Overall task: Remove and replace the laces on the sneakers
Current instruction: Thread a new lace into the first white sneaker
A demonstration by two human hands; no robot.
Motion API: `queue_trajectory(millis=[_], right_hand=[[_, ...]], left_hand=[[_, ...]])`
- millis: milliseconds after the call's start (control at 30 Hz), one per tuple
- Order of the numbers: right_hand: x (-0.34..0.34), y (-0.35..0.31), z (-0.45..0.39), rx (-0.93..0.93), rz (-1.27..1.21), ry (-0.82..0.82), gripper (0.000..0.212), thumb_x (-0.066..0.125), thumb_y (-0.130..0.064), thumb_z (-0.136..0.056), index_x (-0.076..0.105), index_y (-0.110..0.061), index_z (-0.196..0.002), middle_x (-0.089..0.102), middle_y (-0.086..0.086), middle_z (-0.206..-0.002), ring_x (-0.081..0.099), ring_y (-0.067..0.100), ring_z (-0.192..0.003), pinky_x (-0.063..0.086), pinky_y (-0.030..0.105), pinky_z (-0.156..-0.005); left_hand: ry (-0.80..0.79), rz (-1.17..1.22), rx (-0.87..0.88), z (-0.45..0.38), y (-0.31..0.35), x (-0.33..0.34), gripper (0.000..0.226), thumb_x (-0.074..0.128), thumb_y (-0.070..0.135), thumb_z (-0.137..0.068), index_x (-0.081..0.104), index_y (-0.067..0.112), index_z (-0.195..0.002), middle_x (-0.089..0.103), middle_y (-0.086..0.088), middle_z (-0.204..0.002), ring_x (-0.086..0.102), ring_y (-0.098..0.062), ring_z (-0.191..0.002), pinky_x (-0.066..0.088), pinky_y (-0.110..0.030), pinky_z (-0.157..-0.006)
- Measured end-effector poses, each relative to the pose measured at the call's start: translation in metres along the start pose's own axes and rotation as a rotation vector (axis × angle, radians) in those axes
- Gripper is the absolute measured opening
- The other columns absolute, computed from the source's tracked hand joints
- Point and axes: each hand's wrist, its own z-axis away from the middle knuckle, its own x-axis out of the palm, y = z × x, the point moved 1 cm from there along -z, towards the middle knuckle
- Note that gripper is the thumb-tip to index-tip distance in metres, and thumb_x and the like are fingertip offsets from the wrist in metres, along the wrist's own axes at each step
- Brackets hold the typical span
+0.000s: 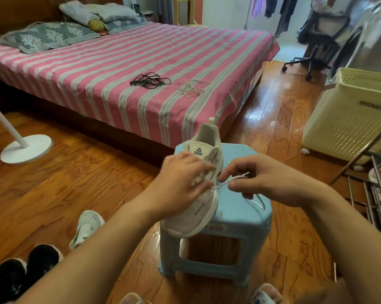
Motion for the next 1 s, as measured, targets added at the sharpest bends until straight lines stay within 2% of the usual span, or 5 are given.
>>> queue_trajectory(millis=[200, 333, 567, 733, 1000], right_hand=[[-0.062, 0.079, -0.004, 0.421, 0.554, 0.778, 0.028, 0.049, -0.024, -0.102, 0.07, -0.011, -0.09, 0.068, 0.016, -0.101, 0.059, 0.035, -0.096, 0.04, 0.037, -0.074], [-0.078, 0.103, 0.012, 0.786, 0.637, 0.776, 0.068, 0.016, -0.054, -0.104, 0.062, -0.007, -0.121, 0.057, 0.024, -0.128, 0.052, 0.042, -0.117, 0.041, 0.047, -0.094], [-0.003, 0.016, -0.001, 0.0, -0.242, 0.7, 0.025, 0.046, -0.007, -0.104, 0.069, -0.008, -0.096, 0.06, 0.011, -0.074, 0.062, 0.021, -0.059, 0.055, 0.033, -0.056], [0.036, 0.0, -0.007, -0.004, -0.46, 0.599, 0.023, 0.052, -0.011, -0.103, 0.073, -0.014, -0.096, 0.062, -0.005, -0.071, 0.059, 0.004, -0.064, 0.048, 0.021, -0.056], [0.042, 0.004, -0.003, -0.12, -0.202, 0.44, 0.014, 0.071, 0.0, -0.089, 0.067, -0.013, -0.093, 0.072, 0.009, -0.081, 0.069, 0.011, -0.073, 0.054, 0.021, -0.069]], left_hand=[[-0.073, 0.141, -0.02, 0.006, -0.016, -0.002, 0.02, 0.058, 0.04, -0.098, 0.074, 0.029, -0.093, 0.064, 0.018, -0.087, 0.052, -0.003, -0.097, 0.044, -0.045, -0.095], [-0.138, 0.085, -0.014, 0.012, -0.007, -0.004, 0.035, 0.049, 0.056, -0.093, 0.077, 0.034, -0.093, 0.059, 0.024, -0.1, 0.045, -0.002, -0.11, 0.04, -0.043, -0.1], [-0.096, 0.797, -0.395, -0.004, 0.051, -0.002, 0.027, 0.052, 0.039, -0.103, 0.075, 0.027, -0.11, 0.074, 0.004, -0.104, 0.067, -0.011, -0.097, 0.055, -0.032, -0.086], [-0.183, 0.911, -0.425, -0.002, 0.071, 0.016, 0.031, 0.061, 0.044, -0.099, 0.058, 0.028, -0.124, 0.076, 0.002, -0.106, 0.071, -0.018, -0.106, 0.054, -0.037, -0.098], [0.075, 1.484, -0.763, -0.008, 0.049, 0.012, 0.029, 0.057, 0.033, -0.102, 0.074, 0.009, -0.106, 0.064, -0.005, -0.083, 0.054, -0.01, -0.067, 0.04, -0.024, -0.062]])
